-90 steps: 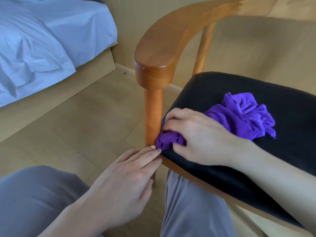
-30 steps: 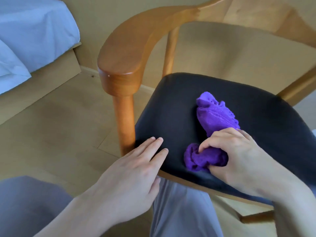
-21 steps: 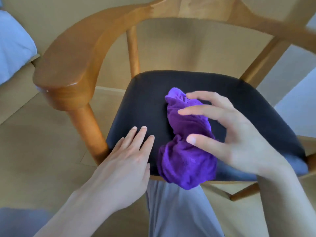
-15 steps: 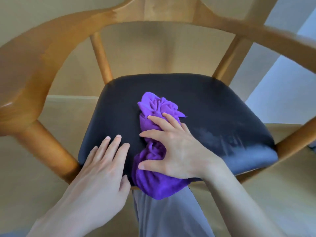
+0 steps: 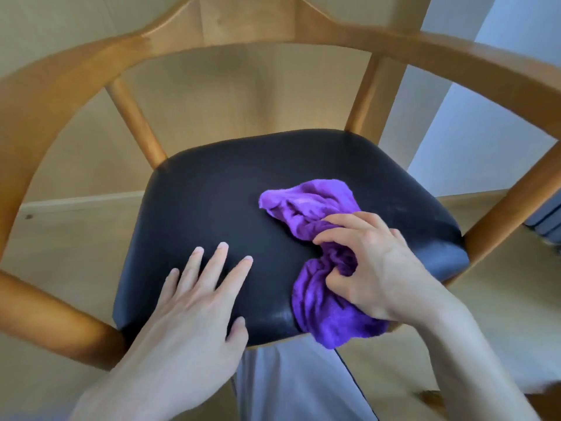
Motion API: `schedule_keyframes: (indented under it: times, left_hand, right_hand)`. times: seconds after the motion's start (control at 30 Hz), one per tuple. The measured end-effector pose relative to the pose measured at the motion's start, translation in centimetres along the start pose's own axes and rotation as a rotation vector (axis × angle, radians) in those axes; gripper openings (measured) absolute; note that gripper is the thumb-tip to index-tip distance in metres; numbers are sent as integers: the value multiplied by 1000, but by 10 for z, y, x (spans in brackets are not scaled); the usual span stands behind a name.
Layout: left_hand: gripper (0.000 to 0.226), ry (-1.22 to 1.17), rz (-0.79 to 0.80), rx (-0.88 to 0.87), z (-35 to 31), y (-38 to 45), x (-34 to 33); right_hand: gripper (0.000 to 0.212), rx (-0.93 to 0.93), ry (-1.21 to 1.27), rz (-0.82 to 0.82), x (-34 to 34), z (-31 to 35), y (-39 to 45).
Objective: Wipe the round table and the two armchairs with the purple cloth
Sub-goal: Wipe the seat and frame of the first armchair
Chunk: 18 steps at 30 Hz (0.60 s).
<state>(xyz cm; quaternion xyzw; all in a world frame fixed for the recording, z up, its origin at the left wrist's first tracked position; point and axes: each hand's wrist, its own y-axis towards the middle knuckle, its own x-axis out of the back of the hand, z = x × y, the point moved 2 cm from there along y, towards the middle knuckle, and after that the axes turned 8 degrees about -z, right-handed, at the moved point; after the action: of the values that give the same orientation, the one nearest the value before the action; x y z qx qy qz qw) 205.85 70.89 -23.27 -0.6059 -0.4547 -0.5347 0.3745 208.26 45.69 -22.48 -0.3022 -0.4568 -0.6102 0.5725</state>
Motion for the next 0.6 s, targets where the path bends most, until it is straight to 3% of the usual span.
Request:
schedule_keyframes:
  times: [0.2, 0.33, 0.43, 0.6]
  left_hand:
    - [72, -86, -41, -126, -35, 40, -16]
    - [75, 45, -93, -126, -40, 36, -30]
    - [74, 18, -99, -132, -38, 34, -31]
    - [75, -6, -85, -144, -41, 31, -30]
  right_hand:
    - [51, -288, -25, -144, 15, -26, 2]
    - [58, -159, -82, -159, -5, 19, 11]
    - [52, -62, -76, -112, -12, 25, 10]
    - [34, -386, -126, -271, 18, -45, 14]
